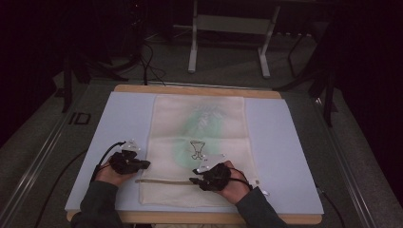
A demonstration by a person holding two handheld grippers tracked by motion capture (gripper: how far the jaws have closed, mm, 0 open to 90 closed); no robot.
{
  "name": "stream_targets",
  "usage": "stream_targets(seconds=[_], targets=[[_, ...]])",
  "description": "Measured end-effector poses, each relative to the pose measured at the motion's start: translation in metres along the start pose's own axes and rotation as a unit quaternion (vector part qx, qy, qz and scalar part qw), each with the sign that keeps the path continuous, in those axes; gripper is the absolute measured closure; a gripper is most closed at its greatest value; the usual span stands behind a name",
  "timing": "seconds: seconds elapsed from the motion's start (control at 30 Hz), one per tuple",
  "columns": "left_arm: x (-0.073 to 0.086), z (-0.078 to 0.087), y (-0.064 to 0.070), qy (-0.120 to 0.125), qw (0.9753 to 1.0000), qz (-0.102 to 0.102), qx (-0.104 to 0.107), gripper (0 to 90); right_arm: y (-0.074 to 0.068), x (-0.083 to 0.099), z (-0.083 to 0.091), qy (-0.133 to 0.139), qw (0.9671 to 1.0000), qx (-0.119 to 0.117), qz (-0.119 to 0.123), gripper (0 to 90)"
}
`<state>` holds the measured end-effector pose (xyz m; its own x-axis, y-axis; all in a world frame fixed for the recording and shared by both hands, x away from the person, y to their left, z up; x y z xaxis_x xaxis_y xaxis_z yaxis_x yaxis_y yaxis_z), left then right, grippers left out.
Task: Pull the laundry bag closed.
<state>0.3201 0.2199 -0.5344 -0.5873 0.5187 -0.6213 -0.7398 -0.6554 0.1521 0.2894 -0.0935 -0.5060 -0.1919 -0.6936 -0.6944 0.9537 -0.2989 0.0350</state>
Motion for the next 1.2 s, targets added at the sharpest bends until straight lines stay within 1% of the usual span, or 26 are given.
stream_targets(seconds=[0.13, 0.17, 0.2, 0.3, 0.4, 0.47, 0.57, 0.6, 0.63, 0.77, 0.97, 1.2], targets=[[0.000, 0.000, -0.001, 0.001, 1.0000, 0.000, 0.007, 89.9, -0.003, -0.004, -0.006, 0.001, 1.0000, -0.003, 0.004, 67.5], [0.000, 0.000, -0.001, 0.001, 1.0000, 0.000, 0.008, 89.9, -0.003, -0.005, -0.007, 0.000, 1.0000, -0.003, 0.008, 68.1], [0.000, 0.000, -0.001, 0.001, 1.0000, 0.001, 0.008, 89.9, -0.004, -0.006, -0.008, -0.001, 1.0000, -0.003, 0.008, 68.6], [0.000, 0.000, -0.001, 0.002, 1.0000, -0.002, 0.007, 89.9, -0.006, -0.008, -0.012, -0.002, 0.9999, -0.005, 0.011, 69.3], [0.000, 0.001, 0.000, -0.001, 0.9999, -0.011, 0.005, 89.9, -0.007, -0.010, -0.015, 0.001, 0.9999, -0.008, 0.012, 69.3], [0.000, 0.001, 0.000, -0.001, 0.9999, -0.012, 0.006, 89.9, -0.009, -0.013, -0.018, 0.003, 0.9999, -0.011, 0.012, 69.3], [0.001, 0.003, -0.001, 0.000, 1.0000, -0.009, 0.001, 89.8, -0.011, -0.016, -0.023, 0.003, 0.9997, -0.016, 0.017, 69.3], [0.001, 0.004, -0.002, 0.002, 1.0000, -0.006, -0.004, 89.8, -0.012, -0.017, -0.024, 0.004, 0.9997, -0.016, 0.019, 69.3], [0.002, 0.005, -0.003, 0.002, 1.0000, -0.003, -0.005, 89.8, -0.013, -0.019, -0.026, 0.005, 0.9996, -0.017, 0.020, 69.3], [0.004, 0.006, -0.005, 0.005, 1.0000, 0.004, -0.002, 89.8, -0.015, -0.024, -0.032, 0.005, 0.9994, -0.021, 0.025, 69.7], [0.003, 0.006, -0.005, 0.005, 1.0000, 0.000, -0.003, 89.8, -0.018, -0.031, -0.040, 0.006, 0.9991, -0.030, 0.029, 70.2], [0.003, 0.005, -0.007, 0.006, 1.0000, 0.002, 0.003, 89.8, -0.022, -0.040, -0.050, 0.010, 0.9985, -0.039, 0.036, 71.2]])
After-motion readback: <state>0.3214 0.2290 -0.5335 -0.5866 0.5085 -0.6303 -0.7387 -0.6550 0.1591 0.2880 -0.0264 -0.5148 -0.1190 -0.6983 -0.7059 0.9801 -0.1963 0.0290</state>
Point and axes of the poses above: each handheld gripper's, and its own axes: z roughly backward along the jaws, x roughly out of its underside, y roughly to its right, the point moved 1 cm from there along -z, roughly forward along the jaws, and after that the axes turned 1 degree about -x, right-handed, at the moved point
